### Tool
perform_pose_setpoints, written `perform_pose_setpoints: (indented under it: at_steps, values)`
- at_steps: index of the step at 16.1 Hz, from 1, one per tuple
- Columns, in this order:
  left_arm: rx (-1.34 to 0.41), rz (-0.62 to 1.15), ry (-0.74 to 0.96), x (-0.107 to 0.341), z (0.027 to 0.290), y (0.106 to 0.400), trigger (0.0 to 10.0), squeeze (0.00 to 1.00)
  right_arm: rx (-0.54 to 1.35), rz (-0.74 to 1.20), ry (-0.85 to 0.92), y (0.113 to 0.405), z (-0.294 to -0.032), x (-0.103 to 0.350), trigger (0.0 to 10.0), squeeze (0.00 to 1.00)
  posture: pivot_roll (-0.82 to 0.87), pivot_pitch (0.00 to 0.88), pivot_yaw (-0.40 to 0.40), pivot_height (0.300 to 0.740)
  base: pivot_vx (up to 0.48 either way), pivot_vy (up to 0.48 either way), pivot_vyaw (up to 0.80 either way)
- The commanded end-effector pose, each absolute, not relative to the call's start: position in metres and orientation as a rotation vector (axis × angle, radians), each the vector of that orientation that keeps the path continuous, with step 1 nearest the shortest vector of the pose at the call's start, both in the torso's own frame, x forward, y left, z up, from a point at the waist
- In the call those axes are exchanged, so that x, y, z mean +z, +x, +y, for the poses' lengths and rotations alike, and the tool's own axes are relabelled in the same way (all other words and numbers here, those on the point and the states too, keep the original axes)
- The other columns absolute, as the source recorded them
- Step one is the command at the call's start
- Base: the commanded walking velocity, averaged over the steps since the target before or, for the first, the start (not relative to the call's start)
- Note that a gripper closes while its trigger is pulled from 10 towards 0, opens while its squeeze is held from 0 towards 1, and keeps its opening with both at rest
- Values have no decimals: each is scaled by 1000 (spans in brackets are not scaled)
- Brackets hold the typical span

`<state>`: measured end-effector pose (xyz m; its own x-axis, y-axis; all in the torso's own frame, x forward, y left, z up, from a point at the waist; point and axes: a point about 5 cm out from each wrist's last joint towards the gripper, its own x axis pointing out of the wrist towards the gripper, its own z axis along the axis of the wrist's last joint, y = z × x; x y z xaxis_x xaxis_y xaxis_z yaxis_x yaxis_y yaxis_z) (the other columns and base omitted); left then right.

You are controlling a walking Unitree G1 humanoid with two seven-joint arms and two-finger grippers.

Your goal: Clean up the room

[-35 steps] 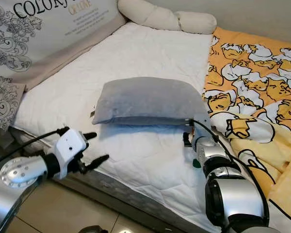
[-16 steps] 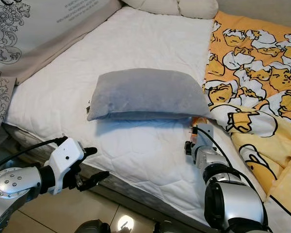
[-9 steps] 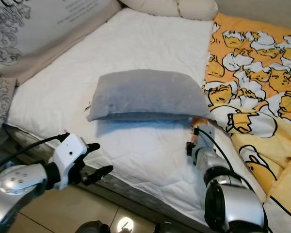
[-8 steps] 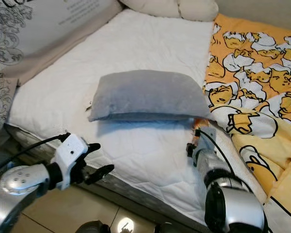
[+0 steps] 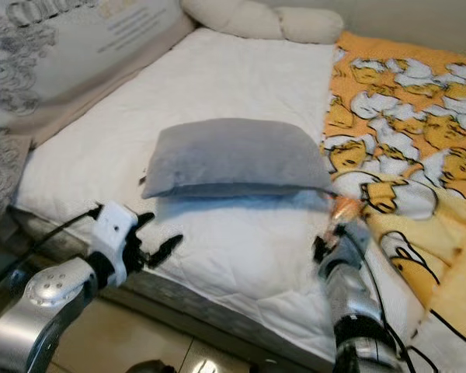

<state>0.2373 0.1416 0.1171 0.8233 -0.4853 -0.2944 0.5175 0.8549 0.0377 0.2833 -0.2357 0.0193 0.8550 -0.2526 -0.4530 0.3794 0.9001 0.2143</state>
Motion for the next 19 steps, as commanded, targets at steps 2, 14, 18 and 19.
perform_pose_setpoints:
  at_steps: [2, 14, 18, 19]
  values:
    - [-487, 286, 76, 116, 144, 240, 10000, 0, -285, 189, 242, 297, -236, 67, 0, 0, -72, 0, 16, 740, 0, 0, 0]
    - [-160, 281, 160, 107, 176, 240, 10000, 0, 225, 264, 174, 271, -131, 83, 10000, 0, 3, 0, -29, 740, 0, 0, 400]
    - [-126, 271, 217, 111, 182, 243, 10000, 0, 193, 296, 196, 266, -142, 80, 10000, 0, 23, 0, -9, 740, 0, 0, 800]
    - [-115, 273, 224, 112, 188, 243, 10000, 0, 198, 306, 215, 266, -143, 79, 10000, 0, 22, 0, -4, 740, 0, 0, 800]
